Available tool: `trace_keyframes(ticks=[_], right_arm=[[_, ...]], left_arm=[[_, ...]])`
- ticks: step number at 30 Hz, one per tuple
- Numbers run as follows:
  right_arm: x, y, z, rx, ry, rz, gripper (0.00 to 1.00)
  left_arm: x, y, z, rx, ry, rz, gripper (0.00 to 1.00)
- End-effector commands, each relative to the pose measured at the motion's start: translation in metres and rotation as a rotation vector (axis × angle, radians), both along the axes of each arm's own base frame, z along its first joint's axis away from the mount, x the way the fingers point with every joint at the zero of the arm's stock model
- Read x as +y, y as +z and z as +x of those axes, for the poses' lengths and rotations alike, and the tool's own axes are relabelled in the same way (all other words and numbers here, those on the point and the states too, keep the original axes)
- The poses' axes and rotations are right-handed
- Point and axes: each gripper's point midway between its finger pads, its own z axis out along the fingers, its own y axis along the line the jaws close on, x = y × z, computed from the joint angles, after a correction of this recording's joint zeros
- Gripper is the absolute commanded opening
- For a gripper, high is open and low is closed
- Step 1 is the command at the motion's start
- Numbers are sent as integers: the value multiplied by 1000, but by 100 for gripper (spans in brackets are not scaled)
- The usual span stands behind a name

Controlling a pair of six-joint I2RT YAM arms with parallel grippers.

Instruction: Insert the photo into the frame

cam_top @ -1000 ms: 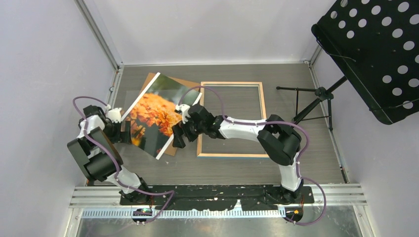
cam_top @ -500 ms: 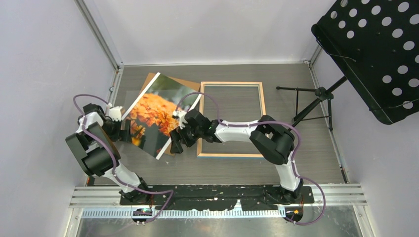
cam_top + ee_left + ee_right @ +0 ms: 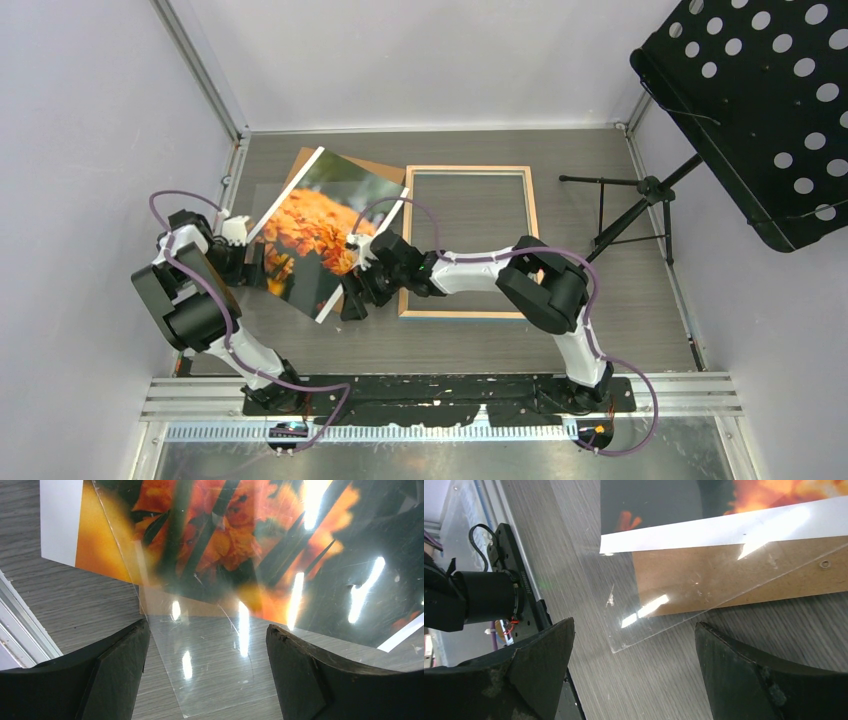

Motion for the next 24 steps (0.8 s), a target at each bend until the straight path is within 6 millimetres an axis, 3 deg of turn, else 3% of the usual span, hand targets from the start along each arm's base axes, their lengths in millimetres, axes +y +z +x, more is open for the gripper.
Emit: trace_keyframes(ticks=[1, 7, 19, 24], right_arm=[[8, 5, -8, 31, 11, 47, 97], [3, 4, -10, 28, 4, 52, 96], [-26, 11, -3, -29, -69, 78, 96], [-25, 16, -2, 5, -76, 133, 95]], left_arm=[[-10, 5, -5, -15, -34, -42, 86], [-19, 8, -12, -17, -51, -66, 85], [-37, 8, -30, -28, -77, -93, 83], [-45, 10, -34, -30, -84, -121, 83]])
